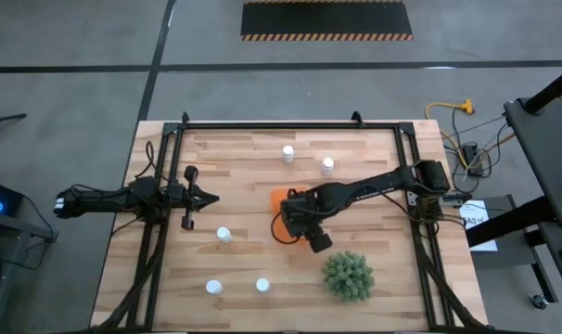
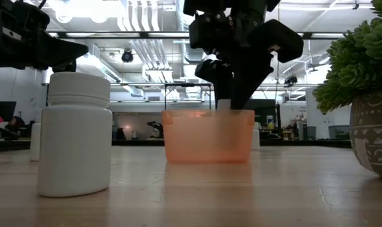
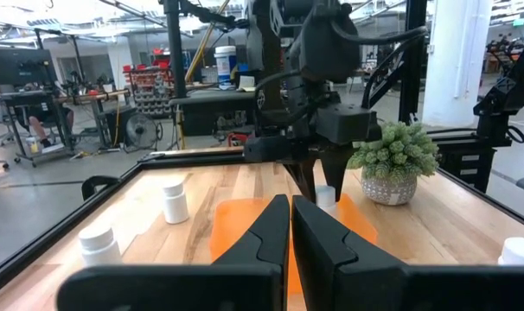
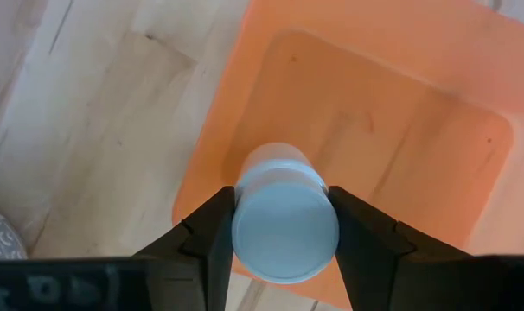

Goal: Pick and place pill bottles into a basket
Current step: Put the white pill bottle into the orange bin

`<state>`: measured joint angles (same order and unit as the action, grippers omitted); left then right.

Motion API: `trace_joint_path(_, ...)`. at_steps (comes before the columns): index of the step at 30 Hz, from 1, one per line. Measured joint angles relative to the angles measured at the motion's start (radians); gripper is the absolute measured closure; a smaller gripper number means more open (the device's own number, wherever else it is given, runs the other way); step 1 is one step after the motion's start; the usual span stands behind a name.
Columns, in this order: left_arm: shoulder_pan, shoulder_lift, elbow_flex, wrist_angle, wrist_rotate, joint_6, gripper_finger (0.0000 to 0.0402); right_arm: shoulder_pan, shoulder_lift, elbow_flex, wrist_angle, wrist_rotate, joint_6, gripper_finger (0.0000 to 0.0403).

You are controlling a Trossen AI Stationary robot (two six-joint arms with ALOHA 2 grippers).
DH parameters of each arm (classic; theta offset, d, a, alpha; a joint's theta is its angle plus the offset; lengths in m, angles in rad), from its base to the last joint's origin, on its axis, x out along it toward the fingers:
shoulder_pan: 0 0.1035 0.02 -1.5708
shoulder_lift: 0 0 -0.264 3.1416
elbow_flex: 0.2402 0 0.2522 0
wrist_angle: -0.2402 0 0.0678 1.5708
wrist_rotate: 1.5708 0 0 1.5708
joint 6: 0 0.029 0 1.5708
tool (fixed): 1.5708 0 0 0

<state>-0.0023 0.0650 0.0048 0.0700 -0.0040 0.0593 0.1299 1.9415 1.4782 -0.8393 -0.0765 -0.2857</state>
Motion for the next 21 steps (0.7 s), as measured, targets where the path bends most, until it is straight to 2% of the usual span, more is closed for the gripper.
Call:
trace_joint_path(11, 0.000, 0.000, 0.000, 0.000, 0.000, 0.000, 0.0401, 0.000, 0.000, -0.023, 0.022, 0.000, -0.003, 0.0252)
trace_joint_path(21, 0.000, 0.004, 0.000, 0.000, 0.000, 0.000, 0.0401, 0.001, 0.000, -0.023, 0.028, -0.001, -0.006, 0.0211)
